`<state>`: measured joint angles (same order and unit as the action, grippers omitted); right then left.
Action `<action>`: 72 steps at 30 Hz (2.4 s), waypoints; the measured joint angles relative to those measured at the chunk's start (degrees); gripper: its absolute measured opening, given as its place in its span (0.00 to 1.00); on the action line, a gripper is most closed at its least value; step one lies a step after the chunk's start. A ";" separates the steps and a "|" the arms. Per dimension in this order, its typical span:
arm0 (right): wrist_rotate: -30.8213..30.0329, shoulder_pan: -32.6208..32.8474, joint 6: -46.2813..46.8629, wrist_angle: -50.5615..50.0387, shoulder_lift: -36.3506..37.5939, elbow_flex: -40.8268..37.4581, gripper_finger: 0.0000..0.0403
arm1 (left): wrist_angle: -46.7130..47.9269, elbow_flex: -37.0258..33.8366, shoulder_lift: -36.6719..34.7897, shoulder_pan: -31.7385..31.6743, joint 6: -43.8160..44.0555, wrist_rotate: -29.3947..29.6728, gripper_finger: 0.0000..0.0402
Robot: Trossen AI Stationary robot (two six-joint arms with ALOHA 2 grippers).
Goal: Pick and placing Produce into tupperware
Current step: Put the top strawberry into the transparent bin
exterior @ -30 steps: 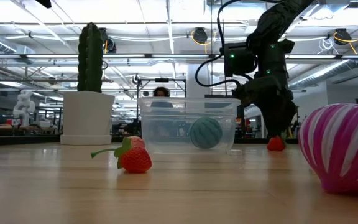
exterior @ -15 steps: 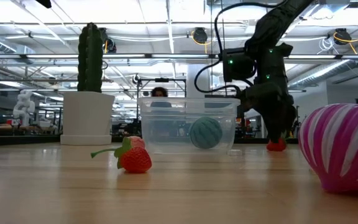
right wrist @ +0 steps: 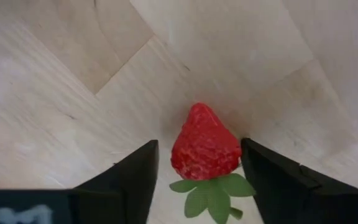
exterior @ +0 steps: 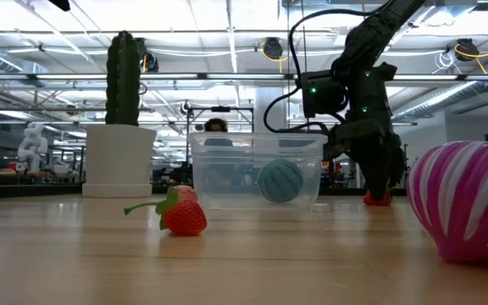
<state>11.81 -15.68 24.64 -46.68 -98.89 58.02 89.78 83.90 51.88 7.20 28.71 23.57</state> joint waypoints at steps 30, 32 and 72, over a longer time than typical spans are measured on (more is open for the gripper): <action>1.11 -1.38 0.37 -3.60 8.68 3.80 0.36 | -0.02 0.00 -0.02 0.00 0.02 0.30 0.13; 2.03 -0.88 0.56 -3.72 9.65 6.36 0.36 | -0.02 0.00 -0.01 0.01 0.02 0.50 0.13; 4.39 11.69 -19.38 -14.69 -11.14 51.67 0.37 | -0.04 0.00 0.63 0.02 0.45 0.46 0.13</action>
<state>16.21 -3.99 5.26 -61.36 -110.03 109.69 89.73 83.90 52.51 7.22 29.16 24.03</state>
